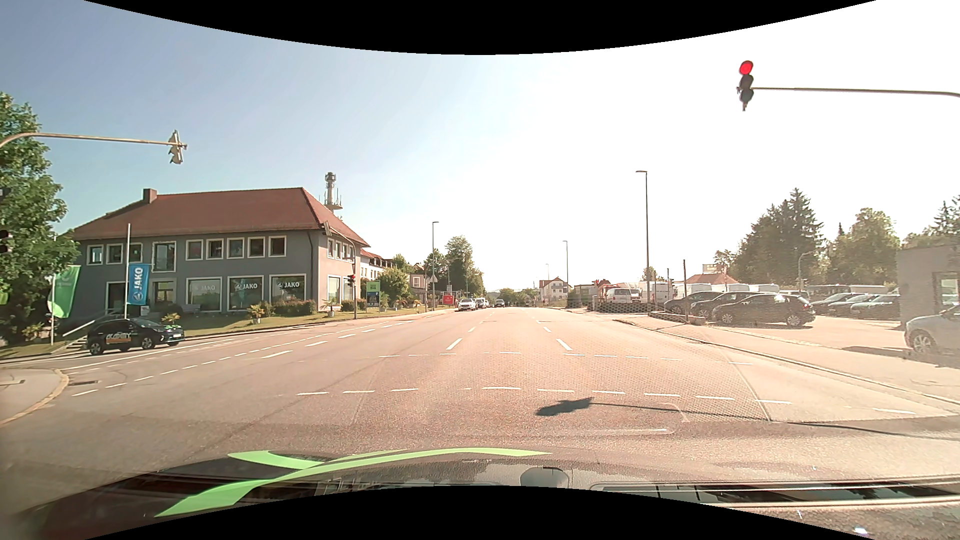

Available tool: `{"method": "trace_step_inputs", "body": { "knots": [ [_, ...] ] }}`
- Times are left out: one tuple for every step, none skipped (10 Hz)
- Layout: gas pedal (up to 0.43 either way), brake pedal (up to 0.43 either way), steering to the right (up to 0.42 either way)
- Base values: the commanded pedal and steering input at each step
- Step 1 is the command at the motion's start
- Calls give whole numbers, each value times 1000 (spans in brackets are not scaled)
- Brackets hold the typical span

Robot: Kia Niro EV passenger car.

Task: Follow the waypoints while adhering to traffic rules and regulations

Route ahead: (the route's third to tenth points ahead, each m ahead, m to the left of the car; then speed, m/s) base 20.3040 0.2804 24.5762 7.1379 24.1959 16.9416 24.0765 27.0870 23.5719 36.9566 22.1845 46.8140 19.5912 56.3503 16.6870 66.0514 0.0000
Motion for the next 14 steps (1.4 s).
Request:
{"method": "trace_step_inputs", "body": {
  "knots": [
    [0, 280, -11],
    [0, 280, -11],
    [0, 280, -11],
    [0, 280, -11],
    [0, 274, -11],
    [0, 274, -11],
    [0, 280, -11],
    [0, 280, -11],
    [0, 280, -11],
    [0, 280, -11],
    [0, 280, -11],
    [0, 280, -11],
    [0, 280, -11],
    [0, 280, -11]
  ]
}}
